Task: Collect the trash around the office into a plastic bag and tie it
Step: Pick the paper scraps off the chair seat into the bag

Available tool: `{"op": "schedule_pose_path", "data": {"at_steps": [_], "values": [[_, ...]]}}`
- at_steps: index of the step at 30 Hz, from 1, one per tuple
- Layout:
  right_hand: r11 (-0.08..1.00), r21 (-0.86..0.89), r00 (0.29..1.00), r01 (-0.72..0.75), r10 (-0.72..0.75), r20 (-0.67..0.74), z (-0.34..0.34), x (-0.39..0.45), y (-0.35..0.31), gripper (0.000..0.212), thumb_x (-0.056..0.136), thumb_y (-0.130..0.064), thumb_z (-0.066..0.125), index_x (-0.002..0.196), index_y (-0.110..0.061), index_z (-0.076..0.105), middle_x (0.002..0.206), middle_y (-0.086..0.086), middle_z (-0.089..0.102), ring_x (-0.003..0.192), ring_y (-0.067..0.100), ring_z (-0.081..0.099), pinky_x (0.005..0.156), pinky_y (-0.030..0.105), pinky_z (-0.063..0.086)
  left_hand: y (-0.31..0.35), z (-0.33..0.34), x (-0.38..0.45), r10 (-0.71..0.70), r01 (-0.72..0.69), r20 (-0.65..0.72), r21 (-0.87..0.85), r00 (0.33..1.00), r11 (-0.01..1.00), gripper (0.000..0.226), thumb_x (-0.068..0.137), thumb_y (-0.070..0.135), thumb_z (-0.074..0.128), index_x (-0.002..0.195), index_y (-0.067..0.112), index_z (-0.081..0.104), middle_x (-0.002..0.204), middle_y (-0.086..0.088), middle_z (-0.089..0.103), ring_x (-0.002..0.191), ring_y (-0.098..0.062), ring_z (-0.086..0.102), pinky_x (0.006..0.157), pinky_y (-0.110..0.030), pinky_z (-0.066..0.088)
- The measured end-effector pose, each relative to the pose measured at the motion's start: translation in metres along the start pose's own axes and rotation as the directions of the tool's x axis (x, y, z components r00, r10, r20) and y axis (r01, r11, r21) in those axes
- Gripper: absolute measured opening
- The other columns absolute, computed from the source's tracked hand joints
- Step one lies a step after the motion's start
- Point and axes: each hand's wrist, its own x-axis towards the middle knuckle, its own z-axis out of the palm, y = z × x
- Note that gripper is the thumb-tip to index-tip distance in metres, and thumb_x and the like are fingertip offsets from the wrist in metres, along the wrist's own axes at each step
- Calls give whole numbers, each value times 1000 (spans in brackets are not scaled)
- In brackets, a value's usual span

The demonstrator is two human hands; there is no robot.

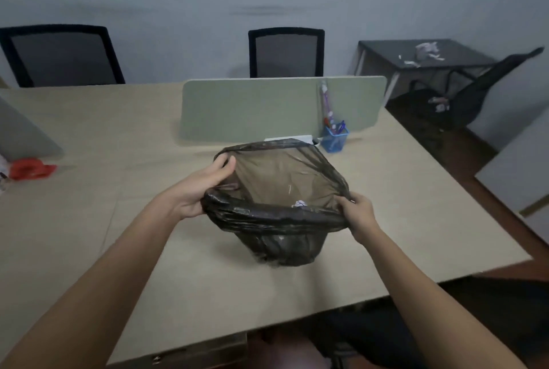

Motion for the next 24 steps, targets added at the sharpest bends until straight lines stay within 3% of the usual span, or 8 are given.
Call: {"op": "schedule_pose_path", "data": {"at_steps": [2, 6, 9, 11, 13, 16, 21, 24], "values": [[1000, 18, 1000, -7, 7, 3, -27, -19, -1, 3, 84, -7, 66, 83, -5, 67, 81, 17, 66, 77, 26, 59, 66, 34, 49, 3, 29, -4, 41, -40, 47, -10, 998, 999, 75, 60, 66, 70, 127, 38, 49, 137, 2, 50, 113, -17, 56, 92, -32, 49], [994, -22, 994, -110, 111, 13, -81, -59, 12, 60, 87, -31, 66, 134, -2, 40, 111, 26, 59, 78, 30, 62, 64, 33, 54, 6, 75, -10, 78, -77, 88, -18, 993, 997, 84, 63, 57, 72, 136, 29, 42, 123, -9, 51, 95, -17, 54, 77, -28, 51], [817, -575, 984, -36, 131, 124, -134, -97, 35, 89, 81, -61, 54, 146, -6, 27, 134, 20, 54, 97, 27, 59, 82, 35, 46, 2, 114, -21, 83, -81, 64, -35, 994, 996, 107, 62, 52, 78, 150, 30, 21, 105, 4, 62, 75, -9, 62, 64, -23, 55], [560, -822, 945, 103, 201, 256, -163, -122, 49, 80, 83, -67, 48, 139, -10, 44, 141, 12, 51, 120, 26, 54, 99, 33, 41, -1, 137, -28, 101, -100, 31, -37, 994, 994, 91, 77, 46, 65, 151, 30, 14, 99, 18, 54, 60, -1, 58, 54, -18, 52], [388, -892, 900, 232, 261, 348, -192, -147, 57, 76, 80, -79, 34, 119, -20, 63, 127, 8, 63, 113, 26, 60, 93, 36, 46, -6, 163, -39, 97, -97, -9, -33, 995, 995, 84, 83, 42, 56, 152, 31, 9, 100, 19, 52, 75, -2, 52, 66, -21, 50], [227, -926, 931, 302, 137, 338, -218, -167, 58, 48, 94, -53, 28, 109, -26, 65, 122, 8, 65, 109, 30, 61, 82, 37, 44, -11, 192, -59, 96, -96, -7, 3, 995, 995, 84, 76, 44, 60, 148, 28, 20, 86, 8, 49, 78, -5, 45, 71, -23, 43], [158, -936, 947, 316, 14, 322, -260, -191, 71, 43, 94, -36, 25, 96, -24, 66, 108, 9, 69, 98, 31, 62, 77, 37, 36, -18, 228, -89, 100, -101, -44, -14, 994, 995, 45, 81, 46, 58, 119, 29, 42, 73, 3, 37, 42, -2, 43, 43, -17, 42], [193, -965, 984, 178, -21, 178, -295, -196, 82, 44, 92, -34, 26, 101, -27, 69, 113, 7, 70, 111, 28, 58, 102, 42, 31, -25, 242, -100, 107, -108, -79, -7, 991, 994, 19, 93, 38, 49, 110, 35, 42, 74, 6, 51, 42, 0, 48, 43, -15, 46]]}}
